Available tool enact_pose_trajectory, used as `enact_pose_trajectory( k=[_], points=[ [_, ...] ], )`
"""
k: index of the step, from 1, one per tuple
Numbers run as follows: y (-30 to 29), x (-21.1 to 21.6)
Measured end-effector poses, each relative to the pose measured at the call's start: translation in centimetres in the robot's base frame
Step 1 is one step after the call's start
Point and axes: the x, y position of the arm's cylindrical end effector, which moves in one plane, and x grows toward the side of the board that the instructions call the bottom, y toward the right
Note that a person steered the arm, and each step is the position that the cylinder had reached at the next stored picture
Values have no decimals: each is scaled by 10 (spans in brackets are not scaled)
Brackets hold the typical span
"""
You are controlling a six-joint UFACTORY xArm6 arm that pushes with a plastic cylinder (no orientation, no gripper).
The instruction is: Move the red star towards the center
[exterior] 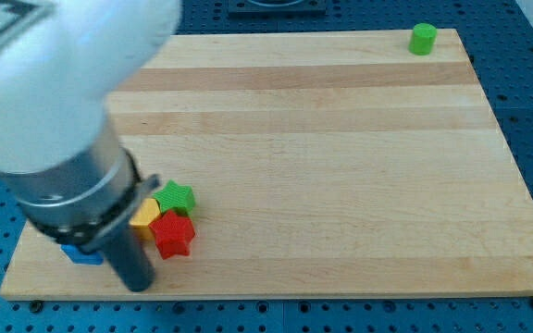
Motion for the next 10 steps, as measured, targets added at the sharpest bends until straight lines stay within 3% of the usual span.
enact_pose_trajectory(
  k=[2,6,9,10],
  points=[
    [14,-34],
    [140,-62],
    [122,-184],
    [135,-201]
  ],
)
